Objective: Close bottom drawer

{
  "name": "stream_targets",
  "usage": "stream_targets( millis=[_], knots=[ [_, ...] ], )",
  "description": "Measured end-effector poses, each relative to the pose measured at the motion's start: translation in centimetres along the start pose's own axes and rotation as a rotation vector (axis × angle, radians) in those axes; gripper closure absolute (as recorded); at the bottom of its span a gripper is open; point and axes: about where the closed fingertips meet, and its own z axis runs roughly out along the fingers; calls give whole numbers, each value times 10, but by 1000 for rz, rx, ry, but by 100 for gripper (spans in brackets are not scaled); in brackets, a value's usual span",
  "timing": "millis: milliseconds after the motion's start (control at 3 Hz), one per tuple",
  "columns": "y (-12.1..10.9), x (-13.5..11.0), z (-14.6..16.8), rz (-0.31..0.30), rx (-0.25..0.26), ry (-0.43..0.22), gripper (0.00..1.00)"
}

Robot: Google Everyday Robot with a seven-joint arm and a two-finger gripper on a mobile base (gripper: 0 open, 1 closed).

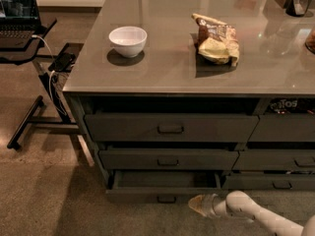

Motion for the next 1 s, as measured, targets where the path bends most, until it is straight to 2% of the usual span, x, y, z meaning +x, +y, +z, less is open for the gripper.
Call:
stream_targets(
  millis=[333,667,1000],
  knots=[
    [-39,20,20,22,46,50,100],
    [-46,33,32,52,42,75,0],
    [-46,33,32,52,42,75,0]
  ],
)
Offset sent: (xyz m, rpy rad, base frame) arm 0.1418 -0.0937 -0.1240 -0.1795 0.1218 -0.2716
